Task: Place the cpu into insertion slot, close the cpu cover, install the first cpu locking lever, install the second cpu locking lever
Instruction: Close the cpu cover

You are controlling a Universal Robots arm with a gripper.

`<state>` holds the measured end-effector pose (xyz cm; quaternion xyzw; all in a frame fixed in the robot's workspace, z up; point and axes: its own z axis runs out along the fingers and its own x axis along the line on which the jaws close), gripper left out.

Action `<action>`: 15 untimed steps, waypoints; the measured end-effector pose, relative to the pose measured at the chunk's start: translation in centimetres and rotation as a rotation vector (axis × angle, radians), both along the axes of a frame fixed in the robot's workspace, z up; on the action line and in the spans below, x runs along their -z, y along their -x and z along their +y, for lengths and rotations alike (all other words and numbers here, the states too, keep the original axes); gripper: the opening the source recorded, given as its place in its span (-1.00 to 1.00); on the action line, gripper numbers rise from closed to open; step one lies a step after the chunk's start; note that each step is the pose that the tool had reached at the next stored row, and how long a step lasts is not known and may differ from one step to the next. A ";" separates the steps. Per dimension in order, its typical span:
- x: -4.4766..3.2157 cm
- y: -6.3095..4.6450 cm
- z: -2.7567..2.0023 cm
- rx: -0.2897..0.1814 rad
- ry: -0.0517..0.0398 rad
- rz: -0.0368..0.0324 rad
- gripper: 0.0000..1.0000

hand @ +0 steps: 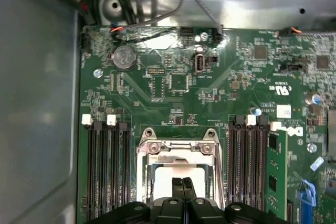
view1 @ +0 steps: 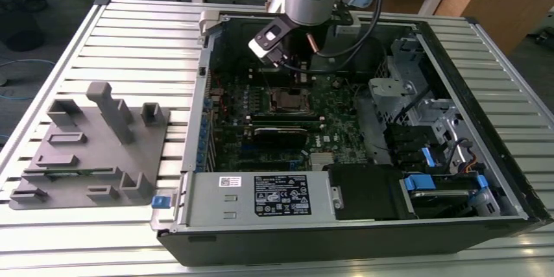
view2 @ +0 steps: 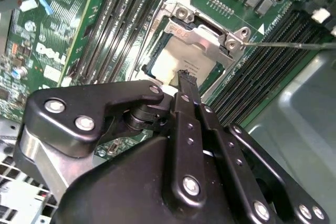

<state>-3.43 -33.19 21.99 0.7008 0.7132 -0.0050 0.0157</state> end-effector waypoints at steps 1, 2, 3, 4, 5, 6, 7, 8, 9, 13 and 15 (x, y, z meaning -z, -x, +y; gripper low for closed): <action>0.02 0.0 0.00 -0.018 0.0000 0.0000 -0.79; 0.03 0.0 0.00 -0.036 0.0001 0.0001 -0.79; 0.04 0.0 0.00 -0.054 0.0001 0.0001 -0.79; 0.06 0.0 0.00 -0.072 0.0001 0.0000 -0.79; 0.08 0.0 0.00 -0.090 0.0000 0.0001 -0.79; 0.10 0.0 0.00 -0.110 0.0000 0.0000 -0.79; 0.12 0.0 0.00 -0.128 0.0000 0.0000 -0.79; 0.14 0.0 0.00 -0.145 0.0000 0.0000 -0.79; 0.16 0.0 0.00 -0.163 0.0000 0.0000 -0.79; 0.24 0.0 0.00 -0.236 0.0001 0.0001 -0.79; 0.25 0.0 0.00 -0.264 0.0001 0.0001 -0.79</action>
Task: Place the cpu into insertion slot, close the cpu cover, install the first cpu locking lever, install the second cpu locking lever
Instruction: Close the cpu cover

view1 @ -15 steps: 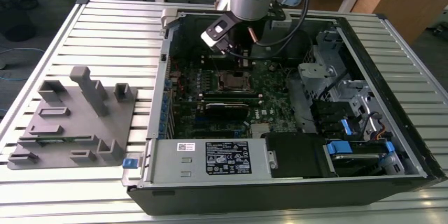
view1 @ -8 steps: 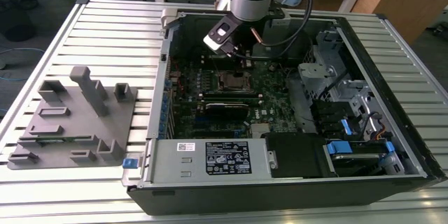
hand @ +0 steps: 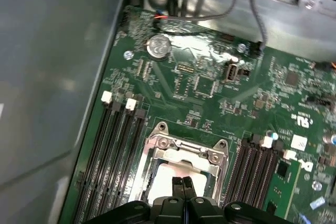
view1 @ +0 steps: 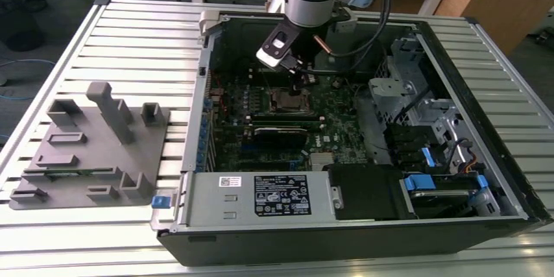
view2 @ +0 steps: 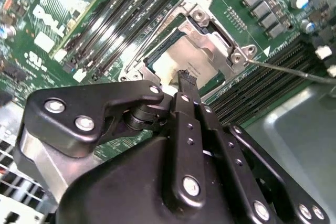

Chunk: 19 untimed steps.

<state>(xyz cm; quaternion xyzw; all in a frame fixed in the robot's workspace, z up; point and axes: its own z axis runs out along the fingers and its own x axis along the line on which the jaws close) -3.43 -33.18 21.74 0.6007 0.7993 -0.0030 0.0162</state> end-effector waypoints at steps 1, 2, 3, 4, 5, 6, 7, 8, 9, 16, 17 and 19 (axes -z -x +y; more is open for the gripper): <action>0.00 0.0 0.00 -0.001 -0.0001 -0.0001 -0.79; 0.00 0.0 0.00 -0.001 -0.0002 -0.0001 -0.79; 0.01 0.0 0.00 -0.001 -0.0002 -0.0001 -0.79; 0.00 0.0 0.00 -0.001 -0.0002 -0.0001 -0.79; 0.00 0.0 0.00 -0.001 -0.0001 -0.0001 -0.79; 0.00 0.0 0.00 -0.001 -0.0001 -0.0001 -0.79; 0.01 0.0 0.00 -0.005 -0.0002 -0.0001 -0.79; 0.01 0.0 0.00 -0.013 -0.0002 -0.0001 -0.79; 0.00 0.0 0.00 -0.025 -0.0001 -0.0001 -0.79; 0.00 0.0 0.00 -0.146 -0.0001 -0.0002 -0.79; 0.00 0.0 0.00 -0.164 -0.0001 -0.0002 -0.79; 0.00 0.0 0.00 -0.201 -0.0001 -0.0003 -0.79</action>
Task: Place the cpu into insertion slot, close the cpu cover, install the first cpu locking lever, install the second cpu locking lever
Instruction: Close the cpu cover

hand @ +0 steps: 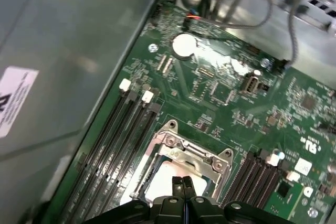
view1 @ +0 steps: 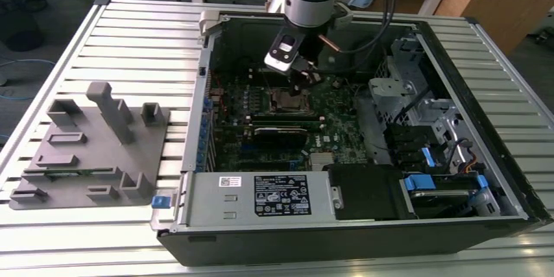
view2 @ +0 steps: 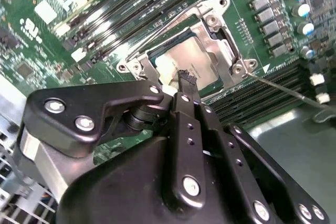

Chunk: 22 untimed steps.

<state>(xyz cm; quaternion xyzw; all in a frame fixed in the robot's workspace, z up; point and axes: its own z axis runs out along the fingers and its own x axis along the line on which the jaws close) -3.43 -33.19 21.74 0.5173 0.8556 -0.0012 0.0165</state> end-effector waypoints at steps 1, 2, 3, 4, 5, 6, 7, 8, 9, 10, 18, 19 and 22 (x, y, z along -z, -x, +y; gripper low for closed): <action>0.00 0.0 0.00 -0.018 0.0000 0.0000 -0.79; 0.00 0.0 0.00 -0.036 -0.0001 -0.0001 -0.79; 0.00 0.0 0.00 -0.053 -0.0001 -0.0001 -0.79; 0.00 0.0 0.00 -0.072 -0.0002 -0.0002 -0.79; 0.00 0.0 0.00 -0.087 -0.0002 -0.0004 -0.79; 0.00 0.0 0.00 -0.094 -0.0003 -0.0005 -0.79; 0.00 0.0 0.00 -0.095 -0.0003 -0.0005 -0.79; 0.00 0.0 0.00 -0.095 -0.0003 -0.0005 -0.79; 0.00 0.0 0.00 -0.095 -0.0003 -0.0005 -0.79; 0.00 0.0 0.00 -0.095 -0.0002 -0.0005 -0.79; 0.01 0.0 0.00 -0.188 -0.0002 -0.0004 -0.79; 0.01 0.0 0.00 -0.206 -0.0003 -0.0005 -0.79; 0.01 0.0 0.00 -0.260 -0.0003 -0.0004 -0.79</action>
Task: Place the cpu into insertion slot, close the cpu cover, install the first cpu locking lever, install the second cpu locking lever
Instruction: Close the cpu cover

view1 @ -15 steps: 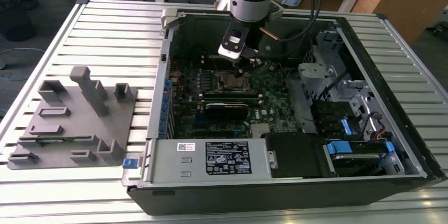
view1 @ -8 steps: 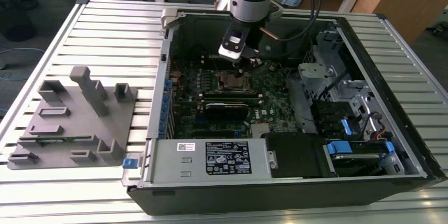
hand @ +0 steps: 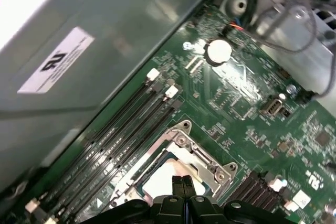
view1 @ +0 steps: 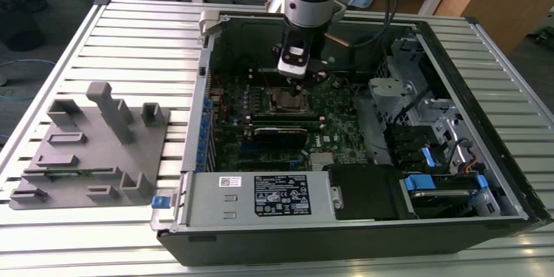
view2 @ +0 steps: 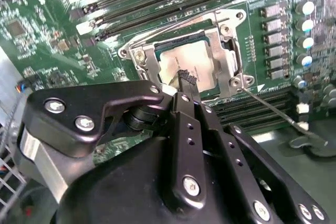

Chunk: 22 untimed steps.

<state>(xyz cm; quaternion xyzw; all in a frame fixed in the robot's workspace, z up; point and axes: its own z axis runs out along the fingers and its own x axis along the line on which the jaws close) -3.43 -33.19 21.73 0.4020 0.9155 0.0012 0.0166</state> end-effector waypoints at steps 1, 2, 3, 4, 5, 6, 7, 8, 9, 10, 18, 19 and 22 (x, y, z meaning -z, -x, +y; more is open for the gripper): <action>0.00 0.0 0.00 -0.018 0.0000 0.0000 -0.79; 0.00 0.0 0.00 -0.036 0.0000 0.0000 -0.79; 0.01 0.0 0.00 -0.056 0.0000 0.0000 -0.79; 0.01 0.0 0.00 -0.074 0.0000 0.0000 -0.79; 0.01 0.0 0.00 -0.092 0.0000 0.0000 -0.79; 0.01 0.0 0.00 -0.110 0.0000 0.0000 -0.79; 0.02 0.0 0.00 -0.128 0.0000 0.0000 -0.79; 0.02 0.0 0.00 -0.146 0.0000 0.0000 -0.79; 0.02 0.0 0.00 -0.163 0.0000 0.0000 -0.79; 0.02 0.0 0.00 -0.183 0.0000 0.0000 -0.79; 0.02 0.0 0.00 -0.200 0.0000 0.0000 -0.79; 0.02 0.0 0.00 -0.203 0.0000 0.0000 -0.79; 0.02 0.0 0.00 -0.246 -0.0001 -0.0001 -0.79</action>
